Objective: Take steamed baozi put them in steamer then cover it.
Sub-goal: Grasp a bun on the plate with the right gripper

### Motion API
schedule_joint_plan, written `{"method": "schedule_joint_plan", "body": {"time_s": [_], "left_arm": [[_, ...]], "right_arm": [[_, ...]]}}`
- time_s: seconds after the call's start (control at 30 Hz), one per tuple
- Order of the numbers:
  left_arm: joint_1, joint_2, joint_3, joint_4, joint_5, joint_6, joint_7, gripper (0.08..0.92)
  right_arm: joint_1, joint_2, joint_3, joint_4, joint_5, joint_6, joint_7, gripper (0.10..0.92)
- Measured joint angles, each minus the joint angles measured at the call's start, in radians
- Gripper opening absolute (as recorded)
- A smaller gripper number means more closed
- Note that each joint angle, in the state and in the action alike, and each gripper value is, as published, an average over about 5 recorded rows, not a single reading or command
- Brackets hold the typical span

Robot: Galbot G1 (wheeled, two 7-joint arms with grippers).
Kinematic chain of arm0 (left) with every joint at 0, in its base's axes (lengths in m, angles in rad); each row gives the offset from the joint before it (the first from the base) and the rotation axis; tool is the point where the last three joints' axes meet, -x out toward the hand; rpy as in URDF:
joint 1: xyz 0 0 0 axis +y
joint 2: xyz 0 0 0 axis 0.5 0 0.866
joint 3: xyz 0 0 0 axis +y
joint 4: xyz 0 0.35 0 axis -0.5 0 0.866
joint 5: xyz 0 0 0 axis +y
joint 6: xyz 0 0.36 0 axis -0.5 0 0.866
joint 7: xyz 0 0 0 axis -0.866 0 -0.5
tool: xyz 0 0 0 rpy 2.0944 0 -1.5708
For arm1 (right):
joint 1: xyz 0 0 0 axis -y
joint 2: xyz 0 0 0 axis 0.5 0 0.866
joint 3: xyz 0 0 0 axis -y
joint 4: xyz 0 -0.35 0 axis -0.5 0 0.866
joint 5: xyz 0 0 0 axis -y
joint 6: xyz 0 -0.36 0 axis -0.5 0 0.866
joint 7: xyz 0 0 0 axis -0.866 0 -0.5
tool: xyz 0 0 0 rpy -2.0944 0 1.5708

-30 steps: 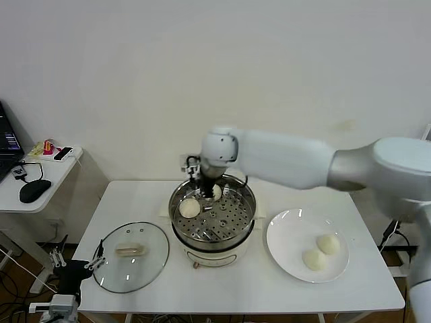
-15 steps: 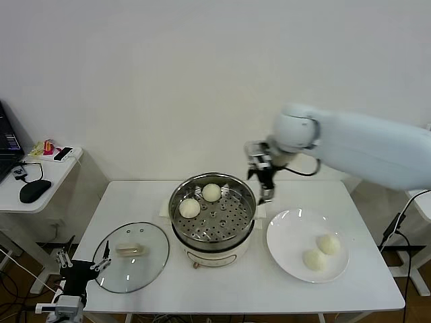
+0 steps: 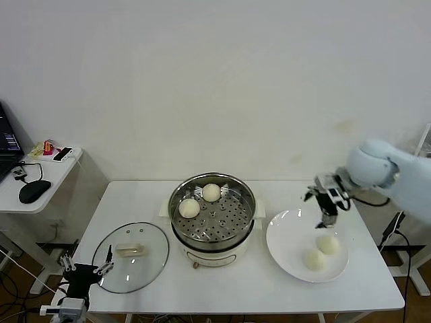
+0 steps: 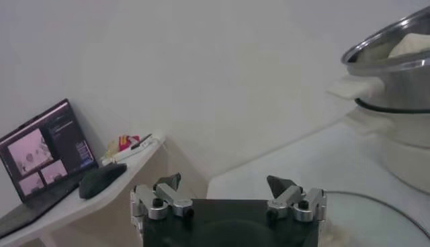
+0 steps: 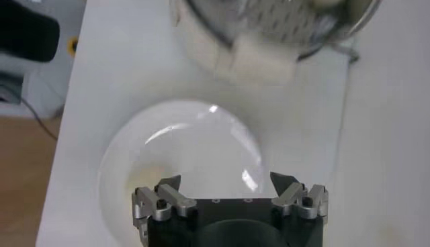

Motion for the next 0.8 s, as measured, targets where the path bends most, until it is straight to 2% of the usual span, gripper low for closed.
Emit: {"method": "schedule_joint_plan", "body": {"time_s": [0.33, 0.8], "left_arm": [[0.01, -0.004, 0.002, -0.008, 0.015, 0.006, 0.001, 0.823], [0.02, -0.006, -0.024, -0.008, 0.011, 0.006, 0.003, 0.823]], "right_arm": [[-0.284, -0.037, 0.172, -0.008, -0.095, 0.026, 0.029, 0.823], [-0.492, 0.026, 0.3, -0.075, -0.149, 0.016, 0.073, 0.823]]}}
